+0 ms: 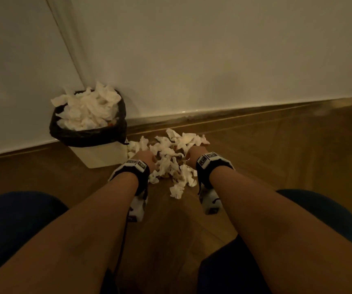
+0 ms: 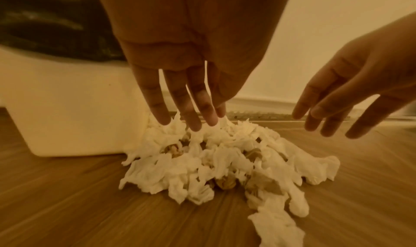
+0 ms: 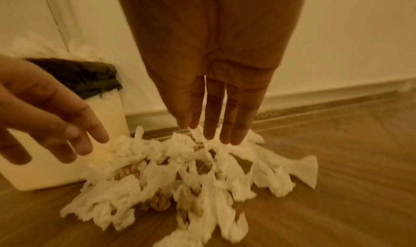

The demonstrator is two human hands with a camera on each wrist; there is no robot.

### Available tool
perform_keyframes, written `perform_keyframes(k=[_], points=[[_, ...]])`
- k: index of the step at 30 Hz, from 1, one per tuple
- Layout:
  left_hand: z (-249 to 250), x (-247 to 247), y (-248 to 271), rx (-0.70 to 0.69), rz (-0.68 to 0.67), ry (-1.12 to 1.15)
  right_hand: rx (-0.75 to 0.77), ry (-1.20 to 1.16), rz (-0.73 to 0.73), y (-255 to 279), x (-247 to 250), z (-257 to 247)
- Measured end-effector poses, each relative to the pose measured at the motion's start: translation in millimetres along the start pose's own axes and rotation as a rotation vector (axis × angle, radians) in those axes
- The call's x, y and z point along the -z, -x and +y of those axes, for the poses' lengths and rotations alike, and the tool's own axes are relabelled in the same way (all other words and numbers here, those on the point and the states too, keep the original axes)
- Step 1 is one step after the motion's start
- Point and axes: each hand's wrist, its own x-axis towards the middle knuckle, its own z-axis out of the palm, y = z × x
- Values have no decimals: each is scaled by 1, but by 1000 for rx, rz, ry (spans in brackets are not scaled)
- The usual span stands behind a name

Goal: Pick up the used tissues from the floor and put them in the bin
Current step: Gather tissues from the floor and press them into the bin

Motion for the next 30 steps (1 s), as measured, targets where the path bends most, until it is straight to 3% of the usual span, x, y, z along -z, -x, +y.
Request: perform_keyframes(k=[6,10,14,18,27,30], points=[[-23,-26,-16,81,15,43,-85,-34,-27,-15,-46,9],[-36,-45,-23,245,65,159,-7,-21,53,-18,-64,0],[-38,-60,-25,330,146,233,70,35,-77,-17,-95,-9],[-47,-71,-22,322,173,223,26,-4,-181,-14,-122,-10],[-58,-85,-29,288,165,216,-4,-245,-121,-7,-136,-13],[-58,-89,-37,269,167,165,12,-437,77,-3,-136,-18]])
